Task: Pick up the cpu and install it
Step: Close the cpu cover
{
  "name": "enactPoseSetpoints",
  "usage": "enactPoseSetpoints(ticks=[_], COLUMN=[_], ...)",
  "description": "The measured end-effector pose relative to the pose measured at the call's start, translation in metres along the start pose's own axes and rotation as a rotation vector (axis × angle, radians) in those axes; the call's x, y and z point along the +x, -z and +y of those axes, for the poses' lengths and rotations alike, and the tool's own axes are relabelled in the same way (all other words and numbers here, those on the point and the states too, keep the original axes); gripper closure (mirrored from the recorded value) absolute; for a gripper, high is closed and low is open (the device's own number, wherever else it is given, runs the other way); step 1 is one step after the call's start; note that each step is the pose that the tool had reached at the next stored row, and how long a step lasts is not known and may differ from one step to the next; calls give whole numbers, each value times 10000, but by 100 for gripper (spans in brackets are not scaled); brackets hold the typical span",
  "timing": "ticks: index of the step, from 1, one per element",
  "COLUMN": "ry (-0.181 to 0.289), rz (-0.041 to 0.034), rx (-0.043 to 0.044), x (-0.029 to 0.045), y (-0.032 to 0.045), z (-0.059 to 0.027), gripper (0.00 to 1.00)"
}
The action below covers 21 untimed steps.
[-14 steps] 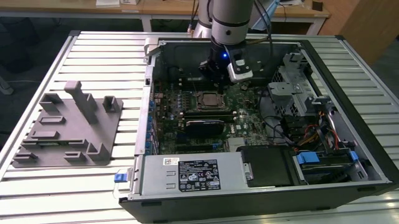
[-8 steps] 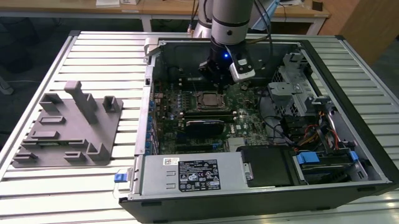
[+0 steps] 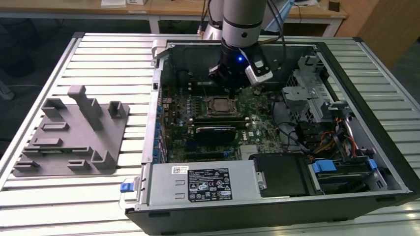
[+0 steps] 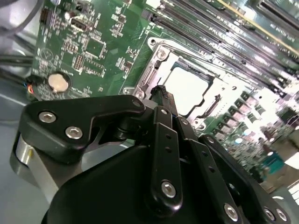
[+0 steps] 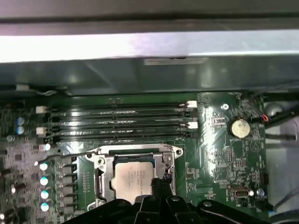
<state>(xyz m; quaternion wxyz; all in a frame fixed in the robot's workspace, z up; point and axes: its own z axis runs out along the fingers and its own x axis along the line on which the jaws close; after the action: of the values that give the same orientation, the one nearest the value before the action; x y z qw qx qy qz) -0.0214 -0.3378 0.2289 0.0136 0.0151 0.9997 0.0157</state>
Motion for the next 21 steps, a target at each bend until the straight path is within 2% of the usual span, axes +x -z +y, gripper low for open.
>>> enactPoseSetpoints(ticks=[10,13,21], ry=[1627,1302,1287], rz=[52,43,41], rx=[-43,-34,-33], x=[10,11,10], y=[0,0,0], z=[0,-1,0], gripper=[89,89,89])
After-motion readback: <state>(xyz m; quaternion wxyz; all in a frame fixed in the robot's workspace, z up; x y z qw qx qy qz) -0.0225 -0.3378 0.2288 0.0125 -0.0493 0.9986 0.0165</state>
